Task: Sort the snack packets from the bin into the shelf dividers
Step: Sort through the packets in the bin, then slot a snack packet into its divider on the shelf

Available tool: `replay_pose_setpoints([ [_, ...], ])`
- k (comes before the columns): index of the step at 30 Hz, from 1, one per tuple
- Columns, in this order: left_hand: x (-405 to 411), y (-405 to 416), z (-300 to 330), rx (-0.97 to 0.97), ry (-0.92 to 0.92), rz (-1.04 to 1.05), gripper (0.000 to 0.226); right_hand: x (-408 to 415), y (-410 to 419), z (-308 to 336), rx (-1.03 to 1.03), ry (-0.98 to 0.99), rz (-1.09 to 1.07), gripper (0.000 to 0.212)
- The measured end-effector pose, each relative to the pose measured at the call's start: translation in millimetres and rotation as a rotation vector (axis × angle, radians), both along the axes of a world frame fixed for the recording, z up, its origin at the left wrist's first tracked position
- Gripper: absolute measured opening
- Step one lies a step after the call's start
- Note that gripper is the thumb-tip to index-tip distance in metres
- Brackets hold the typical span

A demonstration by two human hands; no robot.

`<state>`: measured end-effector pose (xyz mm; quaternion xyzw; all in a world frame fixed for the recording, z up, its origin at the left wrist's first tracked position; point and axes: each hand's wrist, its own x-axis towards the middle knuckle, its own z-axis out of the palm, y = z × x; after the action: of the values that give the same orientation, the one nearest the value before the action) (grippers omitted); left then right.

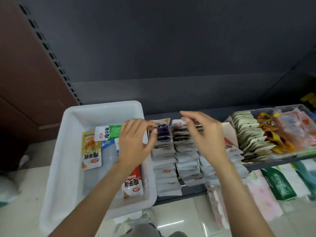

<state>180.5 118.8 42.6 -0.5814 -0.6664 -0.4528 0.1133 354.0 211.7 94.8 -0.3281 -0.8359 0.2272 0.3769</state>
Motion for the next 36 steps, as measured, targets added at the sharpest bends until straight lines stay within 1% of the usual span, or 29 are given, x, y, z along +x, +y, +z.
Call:
replay_pose_setpoints([
  [1,-19.8,-14.1,-7.5,-0.037,-0.038,0.085,0.017,-15.0,-15.0,0.5,-0.016,0.022,0.064,0.021],
  [3,-56.5,-41.0,-27.2,-0.170,-0.093,0.241,0.022,-51.0,-39.6,-9.9,-0.049,-0.003,0.196,0.022],
  [5,-85.7,-62.9,-53.9,-0.379,-0.146,0.346,0.028,-92.5,-59.1,-30.0,-0.139,-0.096,0.310,0.022],
  [7,-102.0,-78.1,-75.0,-0.636,-0.223,0.391,0.039,-132.8,-73.7,-57.7,-0.300,-0.233,0.384,0.023],
  [9,-107.7,-85.4,-86.7,-0.865,-0.275,0.437,0.050,-167.5,-80.9,-89.3,-0.448,-0.434,0.397,0.027],
  [10,-108.8,-87.3,-90.7,-0.948,-0.299,0.467,0.054,-181.4,-84.0,-103.5,-0.476,-0.546,0.394,0.029],
  [12,-110.1,-90.2,-96.7,-1.056,-0.367,0.487,0.055,-201.1,-92.1,-125.0,-0.501,-0.696,0.388,0.027],
  [14,-111.1,-94.0,-101.8,-1.107,-0.369,0.476,0.050,-212.6,-102.9,-135.9,-0.543,-0.743,0.367,0.023],
  [18,-115.9,-102.8,-107.7,-1.139,-0.308,0.419,0.043,-226.6,-111.6,-156.3,-0.581,-0.722,0.247,0.020],
  [20,-116.4,-106.4,-103.7,-1.128,-0.341,0.396,0.038,-228.3,-112.6,-161.5,-0.654,-0.680,0.205,0.021],
  [22,-115.4,-110.0,-99.6,-1.059,-0.425,0.374,0.043,-225.3,-113.3,-158.2,-0.647,-0.645,0.179,0.022],
  [23,-114.4,-112.1,-96.8,-0.987,-0.464,0.367,0.045,-221.8,-113.0,-152.3,-0.602,-0.636,0.179,0.022],
  [25,-112.8,-116.5,-90.9,-0.728,-0.490,0.364,0.046,-210.8,-108.9,-134.3,-0.448,-0.629,0.205,0.016],
  [27,-115.6,-118.3,-83.0,-0.482,-0.387,0.323,0.052,-194.7,-101.1,-111.0,-0.313,-0.614,0.238,0.016],
  [28,-118.5,-118.7,-78.3,-0.424,-0.305,0.272,0.057,-185.0,-96.1,-98.4,-0.283,-0.587,0.256,0.016],
  [29,-121.1,-118.7,-73.3,-0.409,-0.233,0.201,0.060,-174.7,-90.6,-84.7,-0.283,-0.548,0.275,0.015],
  [30,-122.3,-117.4,-66.3,-0.434,-0.189,0.124,0.060,-163.6,-86.1,-70.3,-0.308,-0.493,0.293,0.013],
  [31,-122.5,-115.3,-57.7,-0.484,-0.181,0.054,0.056,-152.3,-81.2,-58.4,-0.351,-0.421,0.306,0.009],
  [33,-117.5,-109.8,-36.7,-0.583,-0.290,-0.065,0.038,-130.6,-73.2,-36.5,-0.464,-0.228,0.293,0.007],
  [34,-111.6,-105.4,-27.7,-0.591,-0.377,-0.129,0.025,-119.6,-69.5,-28.0,-0.513,-0.128,0.265,0.012],
  [35,-104.2,-101.1,-18.6,-0.576,-0.457,-0.185,0.018,-108.2,-65.9,-22.2,-0.569,-0.039,0.238,0.016],
  [36,-95.7,-95.9,-8.7,-0.548,-0.505,-0.221,0.019,-95.7,-62.9,-16.9,-0.628,0.029,0.217,0.019],
])
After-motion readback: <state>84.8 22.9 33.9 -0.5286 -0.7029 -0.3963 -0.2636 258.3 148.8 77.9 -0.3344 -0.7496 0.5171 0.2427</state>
